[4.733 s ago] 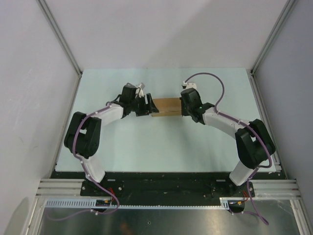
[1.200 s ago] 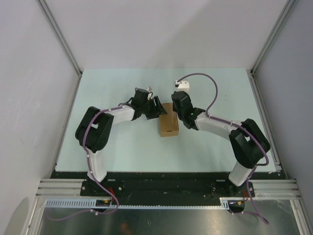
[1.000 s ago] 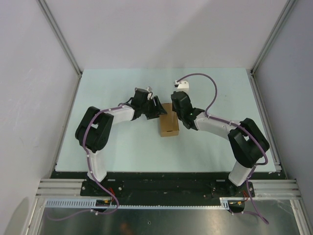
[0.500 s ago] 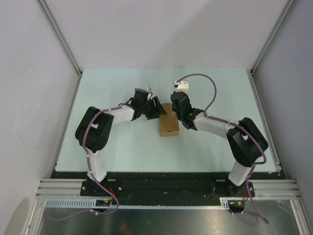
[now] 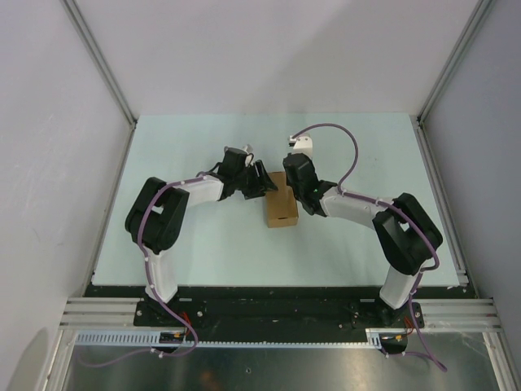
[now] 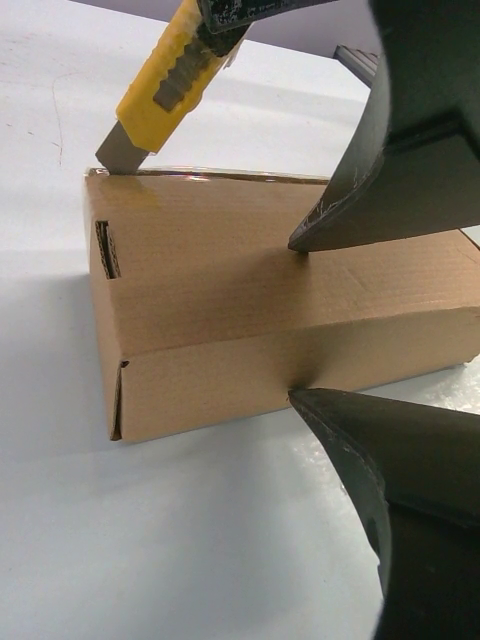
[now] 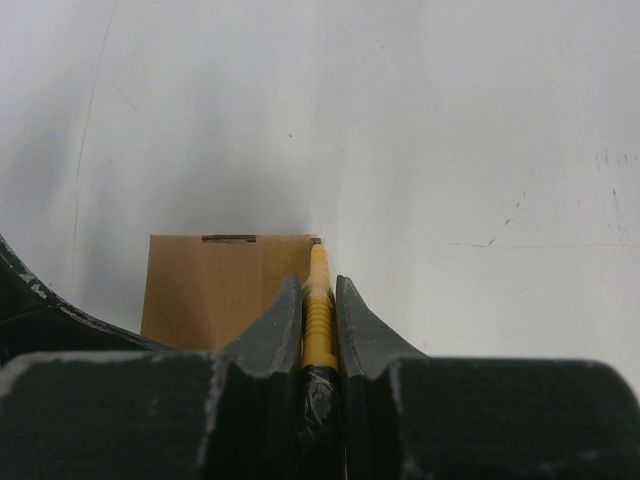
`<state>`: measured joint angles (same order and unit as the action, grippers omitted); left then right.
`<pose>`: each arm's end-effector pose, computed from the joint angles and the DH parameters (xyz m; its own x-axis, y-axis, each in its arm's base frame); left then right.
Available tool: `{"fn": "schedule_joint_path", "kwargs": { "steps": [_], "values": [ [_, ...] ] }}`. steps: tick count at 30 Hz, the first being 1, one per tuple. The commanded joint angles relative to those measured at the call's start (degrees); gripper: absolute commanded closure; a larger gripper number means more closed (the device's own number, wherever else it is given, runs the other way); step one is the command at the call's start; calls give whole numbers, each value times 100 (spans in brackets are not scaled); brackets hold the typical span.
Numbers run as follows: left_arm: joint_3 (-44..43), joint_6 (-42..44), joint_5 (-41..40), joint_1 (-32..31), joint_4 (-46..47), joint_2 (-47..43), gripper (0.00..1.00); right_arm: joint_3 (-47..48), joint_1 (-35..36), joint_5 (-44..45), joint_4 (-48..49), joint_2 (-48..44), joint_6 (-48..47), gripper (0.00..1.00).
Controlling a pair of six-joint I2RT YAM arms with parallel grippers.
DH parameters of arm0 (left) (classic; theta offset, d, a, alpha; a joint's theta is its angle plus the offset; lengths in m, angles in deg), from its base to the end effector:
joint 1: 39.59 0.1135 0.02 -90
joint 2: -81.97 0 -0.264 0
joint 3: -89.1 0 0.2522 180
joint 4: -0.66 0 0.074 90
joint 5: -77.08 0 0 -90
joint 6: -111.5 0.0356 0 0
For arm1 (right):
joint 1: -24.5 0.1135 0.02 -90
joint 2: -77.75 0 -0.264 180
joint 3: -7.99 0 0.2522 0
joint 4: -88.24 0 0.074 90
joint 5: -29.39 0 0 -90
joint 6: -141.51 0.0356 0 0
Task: Unpack the express box
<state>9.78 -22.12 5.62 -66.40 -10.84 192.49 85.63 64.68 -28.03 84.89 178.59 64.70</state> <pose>0.3585 -0.1939 0.1570 -0.8771 -0.2896 -0.3833 0.0430 0.7473 -0.6631 0.3138 0.2399 0.2270 -0.3726 -0.0630 -0.9259 -0.0931 0.9952 -0.0302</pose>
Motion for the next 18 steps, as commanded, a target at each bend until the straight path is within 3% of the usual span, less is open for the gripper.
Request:
{"fn": "schedule_joint_path", "kwargs": {
  "steps": [1, 10, 18],
  "values": [
    [8, -129, 114, 35, -15, 66, 40, 81, -46, 135, 207, 77, -45, 100],
    [43, -946, 149, 35, -33, 75, 51, 81, 86, 222, -92, -47, -1, 100],
    [140, -1096, -79, 44, -59, -4, 55, 81, 112, 311, -435, -108, 87, 100]
  ]
}}
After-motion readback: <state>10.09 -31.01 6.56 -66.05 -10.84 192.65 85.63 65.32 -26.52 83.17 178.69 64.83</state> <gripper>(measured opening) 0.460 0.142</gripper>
